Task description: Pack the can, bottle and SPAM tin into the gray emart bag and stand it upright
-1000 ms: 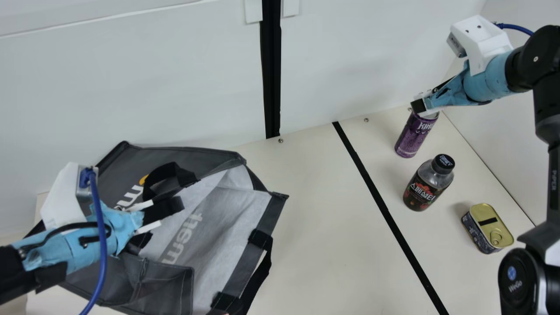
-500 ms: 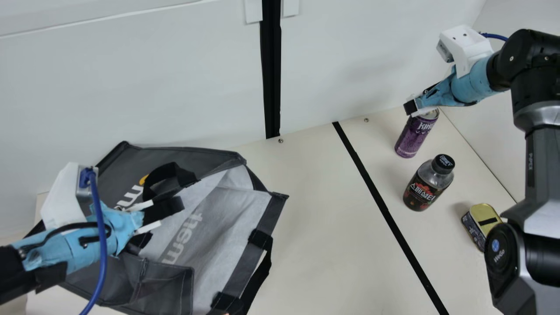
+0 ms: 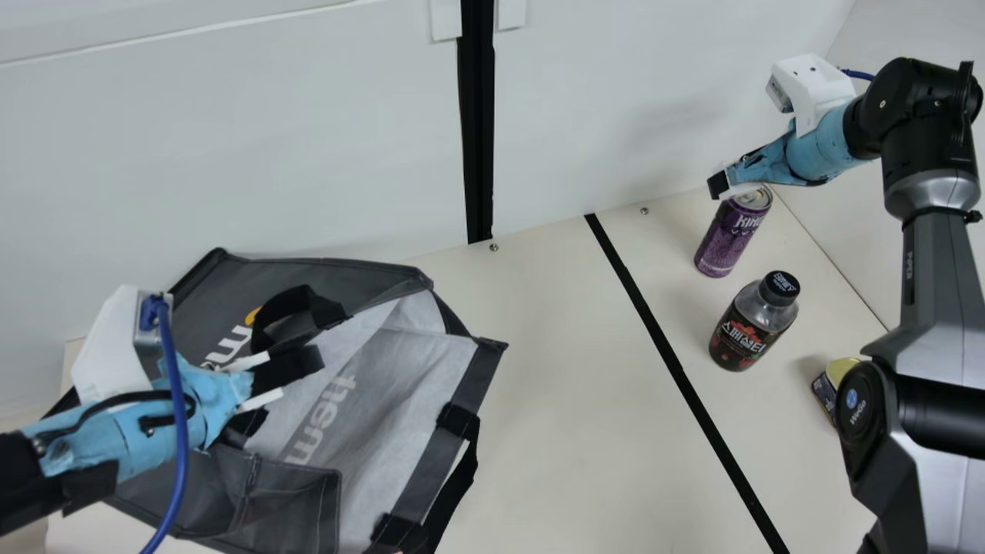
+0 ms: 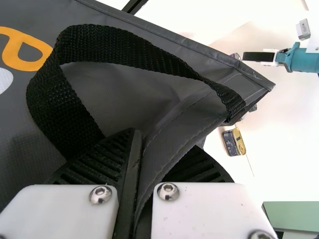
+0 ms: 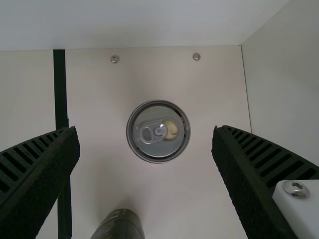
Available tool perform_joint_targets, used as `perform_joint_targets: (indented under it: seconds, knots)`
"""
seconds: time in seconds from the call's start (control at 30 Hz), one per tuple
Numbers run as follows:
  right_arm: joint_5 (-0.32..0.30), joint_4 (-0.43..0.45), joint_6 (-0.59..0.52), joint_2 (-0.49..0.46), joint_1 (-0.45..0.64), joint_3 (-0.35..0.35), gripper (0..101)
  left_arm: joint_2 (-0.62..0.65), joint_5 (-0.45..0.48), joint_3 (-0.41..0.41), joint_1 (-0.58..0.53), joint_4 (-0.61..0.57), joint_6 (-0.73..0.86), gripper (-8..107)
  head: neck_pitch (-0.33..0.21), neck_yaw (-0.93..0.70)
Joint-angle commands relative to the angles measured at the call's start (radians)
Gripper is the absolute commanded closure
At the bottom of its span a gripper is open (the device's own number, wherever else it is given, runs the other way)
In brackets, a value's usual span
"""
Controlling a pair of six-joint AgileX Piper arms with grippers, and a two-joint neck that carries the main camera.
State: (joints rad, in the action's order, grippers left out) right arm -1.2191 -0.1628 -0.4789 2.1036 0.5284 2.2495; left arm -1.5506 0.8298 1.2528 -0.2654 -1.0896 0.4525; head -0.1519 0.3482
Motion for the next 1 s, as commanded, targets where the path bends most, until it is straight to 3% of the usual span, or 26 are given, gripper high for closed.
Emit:
perform_joint_targets:
  seconds: [0.0,0.37,0.8,0.97]
  knots:
    - [-0.001,0.001,0.001,0.015,0.002,0.013,6,0.0,0.0,0.0,0.0,0.0,0.0,107,-0.023,0.001]
    - [-0.001,-0.002,0.011,0.089,0.008,0.061,6,0.0,0.0,0.0,0.0,0.0,0.0,107,-0.023,0.001]
    - [-0.001,0.0,0.006,0.149,0.007,0.072,6,0.0,0.0,0.0,0.0,0.0,0.0,107,-0.023,0.001]
    - [-0.001,-0.01,-0.002,0.162,0.008,0.071,40,0.0,0.0,0.0,0.0,0.0,0.0,107,-0.023,0.001]
